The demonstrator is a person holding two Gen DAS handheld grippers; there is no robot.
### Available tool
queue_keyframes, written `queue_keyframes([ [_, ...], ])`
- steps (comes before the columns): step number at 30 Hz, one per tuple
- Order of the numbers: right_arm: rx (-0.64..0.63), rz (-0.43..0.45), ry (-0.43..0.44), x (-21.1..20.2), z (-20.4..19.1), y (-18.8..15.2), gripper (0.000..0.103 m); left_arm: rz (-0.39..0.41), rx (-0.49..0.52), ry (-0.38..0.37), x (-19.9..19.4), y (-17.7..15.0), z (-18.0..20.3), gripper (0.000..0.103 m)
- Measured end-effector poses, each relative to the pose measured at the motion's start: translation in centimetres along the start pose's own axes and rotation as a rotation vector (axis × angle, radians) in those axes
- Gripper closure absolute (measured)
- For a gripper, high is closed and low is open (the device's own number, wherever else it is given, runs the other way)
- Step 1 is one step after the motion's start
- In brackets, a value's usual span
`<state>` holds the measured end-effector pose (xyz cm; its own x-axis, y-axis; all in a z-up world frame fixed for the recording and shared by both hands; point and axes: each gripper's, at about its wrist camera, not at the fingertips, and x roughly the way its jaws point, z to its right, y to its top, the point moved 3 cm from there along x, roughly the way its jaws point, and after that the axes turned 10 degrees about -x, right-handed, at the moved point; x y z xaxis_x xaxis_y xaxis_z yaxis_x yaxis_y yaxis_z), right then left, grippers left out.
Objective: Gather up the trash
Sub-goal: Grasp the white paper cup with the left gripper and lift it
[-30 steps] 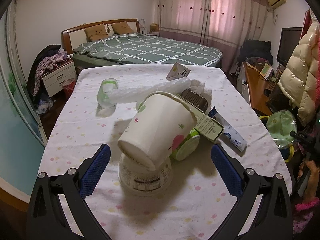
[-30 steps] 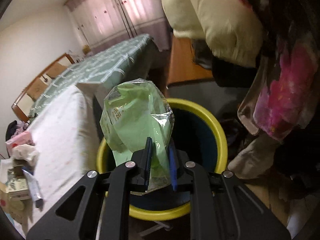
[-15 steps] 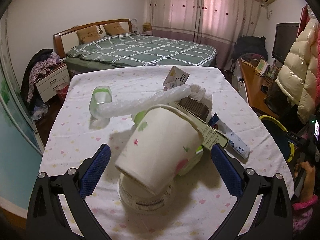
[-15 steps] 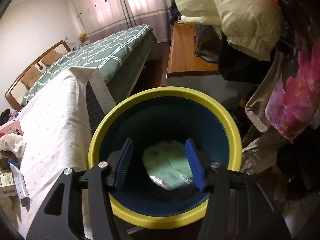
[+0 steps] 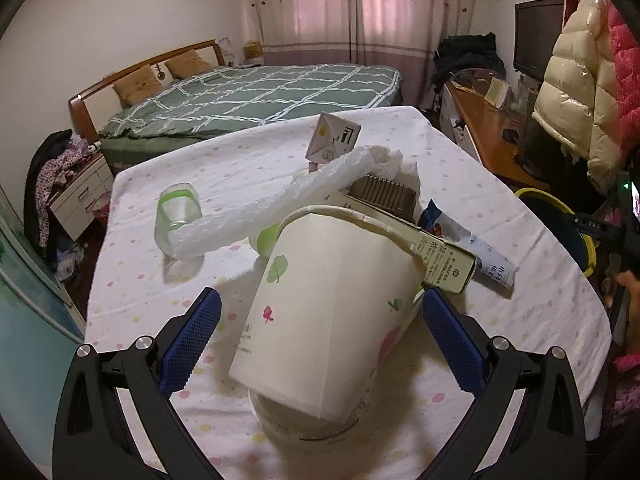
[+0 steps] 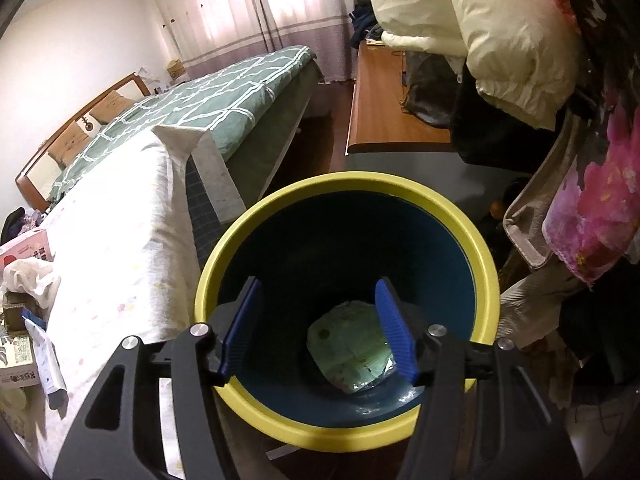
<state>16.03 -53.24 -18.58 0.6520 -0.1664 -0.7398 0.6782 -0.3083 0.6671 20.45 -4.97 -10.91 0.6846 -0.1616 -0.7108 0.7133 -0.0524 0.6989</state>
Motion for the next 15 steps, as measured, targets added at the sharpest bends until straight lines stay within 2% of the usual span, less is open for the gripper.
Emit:
queue_keyframes([
  [3, -0.001, 0.000, 0.001, 0.0, 0.0, 0.0, 0.046, -0.019, -0.008, -0.024, 0.7, 0.0, -0.1, 0.014],
  [5, 0.004, 0.000, 0.010, -0.1, 0.0, 0.0, 0.046, -0.036, -0.016, -0.036, 1.1, -0.1, -0.2, 0.027],
  [8, 0.003, 0.001, 0.017, -0.2, 0.0, 0.0, 0.046, -0.043, -0.022, -0.055, 1.3, -0.2, -0.2, 0.030],
  [15, 0.004, 0.009, 0.035, -0.6, -0.1, -0.1, 0.046, -0.006, -0.029, -0.066, -0.9, 0.1, 0.5, 0.036],
])
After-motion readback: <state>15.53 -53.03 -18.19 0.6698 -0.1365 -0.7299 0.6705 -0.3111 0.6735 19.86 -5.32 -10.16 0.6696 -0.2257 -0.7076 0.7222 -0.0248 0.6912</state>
